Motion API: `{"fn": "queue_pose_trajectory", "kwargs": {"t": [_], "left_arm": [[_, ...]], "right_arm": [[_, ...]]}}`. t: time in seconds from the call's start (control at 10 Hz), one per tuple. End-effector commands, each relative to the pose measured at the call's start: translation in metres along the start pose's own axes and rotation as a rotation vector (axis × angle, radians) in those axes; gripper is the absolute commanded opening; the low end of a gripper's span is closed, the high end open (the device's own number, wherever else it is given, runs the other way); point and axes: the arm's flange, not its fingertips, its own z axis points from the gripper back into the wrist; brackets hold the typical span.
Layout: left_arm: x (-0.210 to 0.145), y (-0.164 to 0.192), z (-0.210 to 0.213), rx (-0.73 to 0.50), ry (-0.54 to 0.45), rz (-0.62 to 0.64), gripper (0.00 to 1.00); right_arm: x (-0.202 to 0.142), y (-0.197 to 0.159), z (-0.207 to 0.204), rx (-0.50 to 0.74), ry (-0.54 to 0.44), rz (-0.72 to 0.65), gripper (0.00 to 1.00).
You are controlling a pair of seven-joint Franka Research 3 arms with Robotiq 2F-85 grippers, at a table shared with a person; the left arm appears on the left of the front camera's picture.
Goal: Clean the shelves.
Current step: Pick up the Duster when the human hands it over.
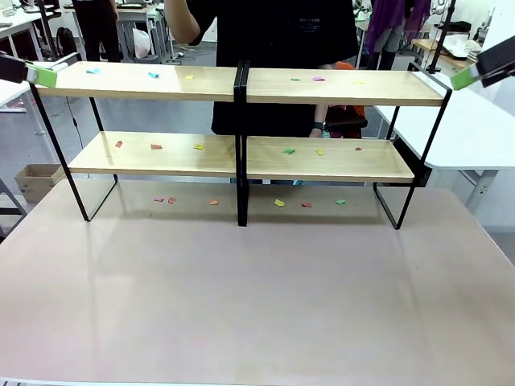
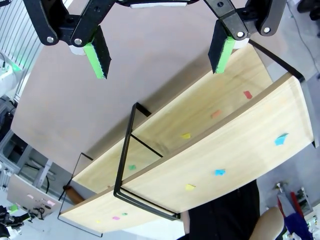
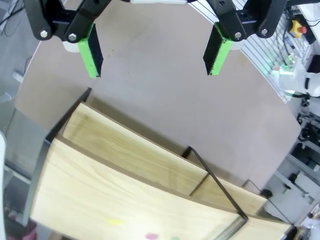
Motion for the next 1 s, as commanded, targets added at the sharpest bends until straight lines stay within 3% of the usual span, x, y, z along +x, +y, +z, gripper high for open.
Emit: {"fn": "queue_pose_trajectory", "kwargs": {"t": [0.0, 0.3, 0.9], "left_arm": [[-0.001, 0.001, 0.001, -0.015, -0.01, 0.003, 1.0], [-0.001, 0.001, 0.001, -0.015, -0.01, 0.003, 1.0], [-0.001, 0.001, 0.001, -0.015, -0.01, 0.003, 1.0]], "right_arm": [[0.003, 0.001, 0.007, 0.069, -0.068, 0.049, 1.0], [0.001, 0.007, 0.034, 0.087, -0.188, 0.071, 1.0], [-0.001, 0.006, 0.044, 0.059, -0.223, 0.052, 1.0]]}}
